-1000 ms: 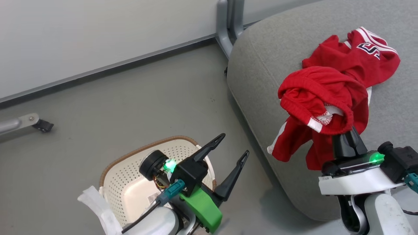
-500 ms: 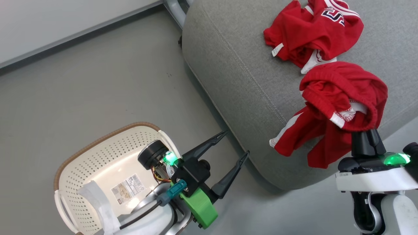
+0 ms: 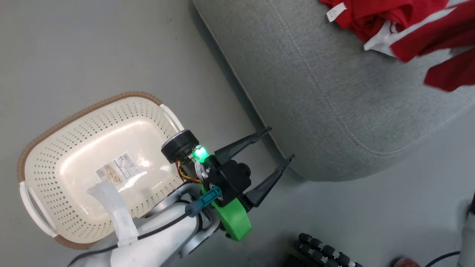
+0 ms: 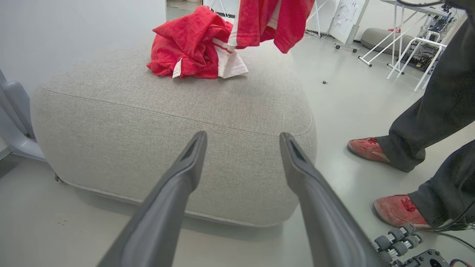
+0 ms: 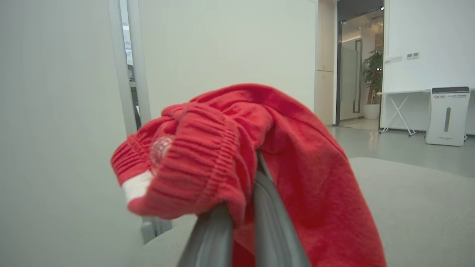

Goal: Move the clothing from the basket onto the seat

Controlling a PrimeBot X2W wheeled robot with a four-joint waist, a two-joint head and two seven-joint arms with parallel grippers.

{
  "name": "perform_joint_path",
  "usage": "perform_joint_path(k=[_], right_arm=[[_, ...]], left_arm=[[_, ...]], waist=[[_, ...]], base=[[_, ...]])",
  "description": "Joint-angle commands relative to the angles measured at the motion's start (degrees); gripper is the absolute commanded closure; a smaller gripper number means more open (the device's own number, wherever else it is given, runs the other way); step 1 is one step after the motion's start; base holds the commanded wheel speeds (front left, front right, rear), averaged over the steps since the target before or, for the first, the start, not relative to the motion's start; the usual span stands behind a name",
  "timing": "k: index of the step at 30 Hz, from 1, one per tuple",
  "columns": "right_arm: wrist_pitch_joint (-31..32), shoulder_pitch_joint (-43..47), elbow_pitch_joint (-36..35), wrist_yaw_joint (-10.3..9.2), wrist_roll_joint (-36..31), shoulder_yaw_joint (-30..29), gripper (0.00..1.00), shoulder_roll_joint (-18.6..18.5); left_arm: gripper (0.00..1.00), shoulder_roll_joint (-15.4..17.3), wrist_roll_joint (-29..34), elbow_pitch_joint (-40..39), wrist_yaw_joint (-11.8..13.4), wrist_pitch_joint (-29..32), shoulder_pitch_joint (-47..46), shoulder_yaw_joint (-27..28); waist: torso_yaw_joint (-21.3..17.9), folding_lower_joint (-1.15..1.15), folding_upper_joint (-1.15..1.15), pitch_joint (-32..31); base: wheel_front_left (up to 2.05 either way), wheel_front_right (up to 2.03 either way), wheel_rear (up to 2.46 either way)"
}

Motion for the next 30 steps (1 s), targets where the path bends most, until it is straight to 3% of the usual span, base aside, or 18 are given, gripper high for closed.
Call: perform_joint_path(k=[1,6,14,16,17,24,30], right_arm=[[-0.12,-4.06,-0.48,-0.04,-1.5,-2.37,1.0,0.05],[-0.13,-16.13,1.99,-0.05,-6.43,-9.5,1.0,-3.55],[-0.07,-28.24,15.6,-0.05,-14.17,-16.02,1.0,-8.72],[-0.07,-29.41,19.0,-0.05,-16.38,-17.29,0.65,-8.62],[-0.07,-29.91,20.43,-0.05,-17.48,-18.13,0.0,-8.47],[-0.07,-26.04,21.28,-0.05,-21.56,-21.03,0.0,-4.45],[-0.07,-16.44,16.98,-0.05,-21.02,-17.23,0.0,-1.11]], left_arm=[[0.0,0.15,0.41,-0.42,-0.3,-0.13,-1.97,0.57],[0.0,-0.69,0.57,-1.11,-0.58,-0.39,-4.59,1.3],[0.0,-2.51,0.09,-0.66,0.03,-2.6,-7.46,3.13],[0.0,-2.97,-0.34,-0.21,0.12,-3.05,-7.52,3.33],[0.0,-3.16,-0.5,-0.01,0.27,-3.52,-7.45,3.5],[0.0,-3.83,-2.09,1.2,0.81,-6.58,-6.39,4.91],[0.0,-4.64,-3.24,2.38,2.69,-9.73,-3.96,7.86]], waist=[[4.69,0.0,0.0,9.31],[8.78,0.0,0.0,14.81],[14.63,0.0,0.0,18.81],[15.54,0.0,0.0,18.86],[15.9,0.0,0.0,18.82],[16.37,0.0,0.0,16.44],[16.7,0.0,0.0,10.71]], base=[[0.0,0.0,0.0],[0.0,0.0,0.0],[0.0,0.0,0.0],[0.0,0.0,0.0],[0.0,0.0,0.0],[0.0,0.0,0.0],[0.0,0.0,0.0]])
